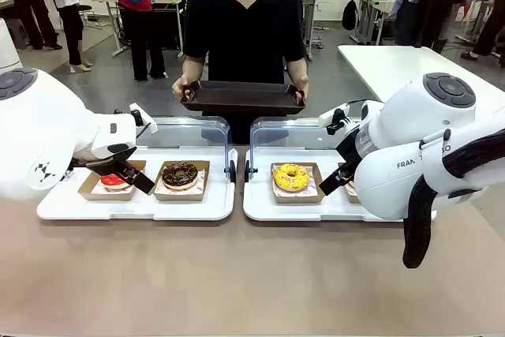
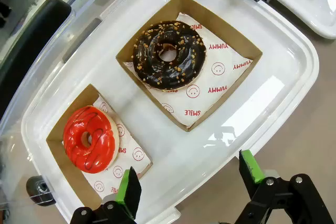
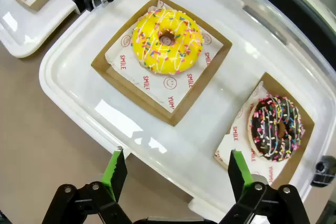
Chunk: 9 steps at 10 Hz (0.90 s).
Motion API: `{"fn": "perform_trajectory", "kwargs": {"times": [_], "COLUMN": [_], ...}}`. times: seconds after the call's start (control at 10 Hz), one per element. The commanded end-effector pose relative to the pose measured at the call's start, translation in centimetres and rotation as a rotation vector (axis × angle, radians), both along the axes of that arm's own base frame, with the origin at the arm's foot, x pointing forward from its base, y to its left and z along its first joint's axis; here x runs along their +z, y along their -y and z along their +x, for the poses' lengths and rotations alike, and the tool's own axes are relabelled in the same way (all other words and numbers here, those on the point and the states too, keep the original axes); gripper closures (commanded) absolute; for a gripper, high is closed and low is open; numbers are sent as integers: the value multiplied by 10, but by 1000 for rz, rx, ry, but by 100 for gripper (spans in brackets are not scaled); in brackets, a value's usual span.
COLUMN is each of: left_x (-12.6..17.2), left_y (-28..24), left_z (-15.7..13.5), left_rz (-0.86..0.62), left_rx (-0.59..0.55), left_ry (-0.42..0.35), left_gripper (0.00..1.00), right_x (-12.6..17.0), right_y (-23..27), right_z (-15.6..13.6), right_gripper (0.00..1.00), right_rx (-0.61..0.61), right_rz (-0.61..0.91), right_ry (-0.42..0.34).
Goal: Provide the desired donut to the person.
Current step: Pick up and lift the Paper togo box containing the Donut pointed at by the person.
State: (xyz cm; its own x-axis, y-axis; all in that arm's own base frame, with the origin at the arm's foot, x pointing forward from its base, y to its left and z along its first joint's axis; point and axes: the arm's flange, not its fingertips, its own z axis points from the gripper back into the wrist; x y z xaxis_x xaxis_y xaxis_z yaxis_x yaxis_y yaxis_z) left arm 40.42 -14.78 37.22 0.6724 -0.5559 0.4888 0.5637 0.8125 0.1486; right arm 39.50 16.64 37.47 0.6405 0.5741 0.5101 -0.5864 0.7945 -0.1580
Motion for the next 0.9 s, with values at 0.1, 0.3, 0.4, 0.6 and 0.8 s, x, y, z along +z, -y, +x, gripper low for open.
{"fn": "perform_trajectory", "kwargs": {"times": [0.1, 0.3, 0.4, 0.6, 0.8], "left_x": [0, 0, 0, 0, 0], "left_y": [0, 0, 0, 0, 0], "left_z": [0, 0, 0, 0, 0], "left_rz": [0, 0, 0, 0, 0], "left_rx": [0, 0, 0, 0, 0], "left_ry": [0, 0, 0, 0, 0], "left_gripper": [0, 0, 0, 0, 0], "right_x": [0, 0, 0, 0, 0], "right_y": [0, 0, 0, 0, 0], "right_z": [0, 0, 0, 0, 0], "right_gripper": [0, 0, 0, 0, 0], "right_rx": [0, 0, 0, 0, 0], "right_rz": [0, 0, 0, 0, 0], "right_ry": [0, 0, 0, 0, 0]}}
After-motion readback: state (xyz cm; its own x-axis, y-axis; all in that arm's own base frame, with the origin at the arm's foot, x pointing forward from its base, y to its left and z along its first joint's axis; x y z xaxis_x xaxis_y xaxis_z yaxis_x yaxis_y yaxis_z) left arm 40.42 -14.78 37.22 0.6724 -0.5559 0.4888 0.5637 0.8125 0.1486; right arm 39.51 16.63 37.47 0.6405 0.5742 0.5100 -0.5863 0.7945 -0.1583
